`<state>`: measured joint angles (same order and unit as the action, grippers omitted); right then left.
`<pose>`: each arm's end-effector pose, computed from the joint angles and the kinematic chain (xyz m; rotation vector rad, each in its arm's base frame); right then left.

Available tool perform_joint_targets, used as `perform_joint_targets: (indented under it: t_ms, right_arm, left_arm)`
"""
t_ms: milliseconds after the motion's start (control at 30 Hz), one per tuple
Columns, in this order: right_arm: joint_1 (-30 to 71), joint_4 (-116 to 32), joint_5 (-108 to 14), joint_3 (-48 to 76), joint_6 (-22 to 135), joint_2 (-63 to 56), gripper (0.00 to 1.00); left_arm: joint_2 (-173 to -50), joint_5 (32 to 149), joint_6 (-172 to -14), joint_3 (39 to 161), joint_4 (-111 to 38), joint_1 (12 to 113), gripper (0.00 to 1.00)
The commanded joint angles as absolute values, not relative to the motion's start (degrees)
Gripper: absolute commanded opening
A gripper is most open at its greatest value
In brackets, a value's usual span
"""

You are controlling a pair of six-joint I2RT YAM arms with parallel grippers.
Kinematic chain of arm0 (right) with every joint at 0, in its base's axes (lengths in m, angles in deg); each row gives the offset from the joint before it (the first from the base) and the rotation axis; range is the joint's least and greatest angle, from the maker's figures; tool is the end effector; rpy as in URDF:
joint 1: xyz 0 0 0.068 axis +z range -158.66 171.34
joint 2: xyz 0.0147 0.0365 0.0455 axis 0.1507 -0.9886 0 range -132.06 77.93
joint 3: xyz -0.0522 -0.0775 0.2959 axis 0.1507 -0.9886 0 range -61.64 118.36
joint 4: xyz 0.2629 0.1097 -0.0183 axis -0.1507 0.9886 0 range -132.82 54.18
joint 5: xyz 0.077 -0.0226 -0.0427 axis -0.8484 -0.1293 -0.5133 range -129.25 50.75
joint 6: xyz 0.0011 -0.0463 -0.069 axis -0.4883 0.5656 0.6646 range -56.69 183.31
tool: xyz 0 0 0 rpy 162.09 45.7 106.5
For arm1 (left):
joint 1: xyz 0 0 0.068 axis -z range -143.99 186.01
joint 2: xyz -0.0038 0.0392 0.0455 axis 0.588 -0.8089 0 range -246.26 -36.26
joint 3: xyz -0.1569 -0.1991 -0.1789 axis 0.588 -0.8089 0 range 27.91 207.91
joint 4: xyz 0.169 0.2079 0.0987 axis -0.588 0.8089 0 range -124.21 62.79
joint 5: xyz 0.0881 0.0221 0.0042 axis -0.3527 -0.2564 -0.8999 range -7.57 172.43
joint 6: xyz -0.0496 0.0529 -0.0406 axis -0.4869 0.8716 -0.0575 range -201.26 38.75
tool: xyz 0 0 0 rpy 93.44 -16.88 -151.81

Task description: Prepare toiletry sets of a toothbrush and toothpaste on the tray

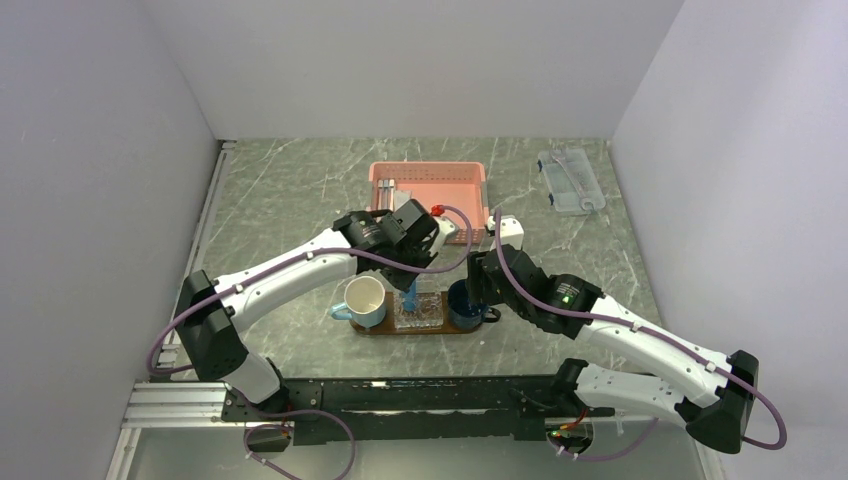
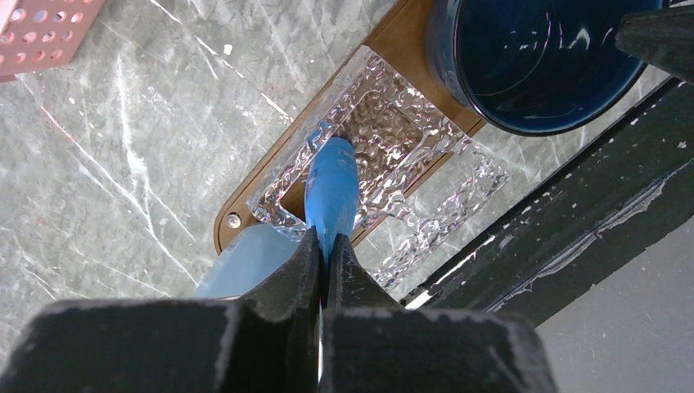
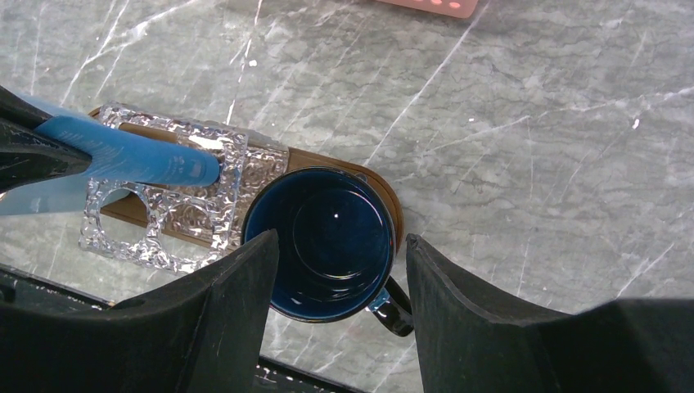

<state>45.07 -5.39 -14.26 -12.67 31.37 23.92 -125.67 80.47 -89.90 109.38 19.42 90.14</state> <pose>0.1549 0.1592 0.2999 -0.2084 2.2374 0.3061 0.2147 -0.2927 0.3093 1.0264 2.4790 -0.3149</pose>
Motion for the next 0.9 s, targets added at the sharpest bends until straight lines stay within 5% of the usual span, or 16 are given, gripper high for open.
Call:
perform_joint_targets:
  t_ms: [0, 333, 867]
  right_arm:
    - [45.0, -7.7, -14.3, -13.1, 31.1, 24.6, 0.61]
    - [45.0, -7.7, -14.3, -13.0, 31.1, 24.6, 0.61]
    - [45.0, -6.9, -14.4, -9.9, 31.9, 24.5, 0.61]
  left_arm:
    - [-123.4, 78.3, -89.5, 109.2, 18.2, 90.7, 0.0]
    - [-122.4, 77.9, -89.5, 109.0, 18.0, 90.9, 0.26]
    - [-118.7, 79.5, -88.9, 110.5, 17.4, 91.0, 0.54]
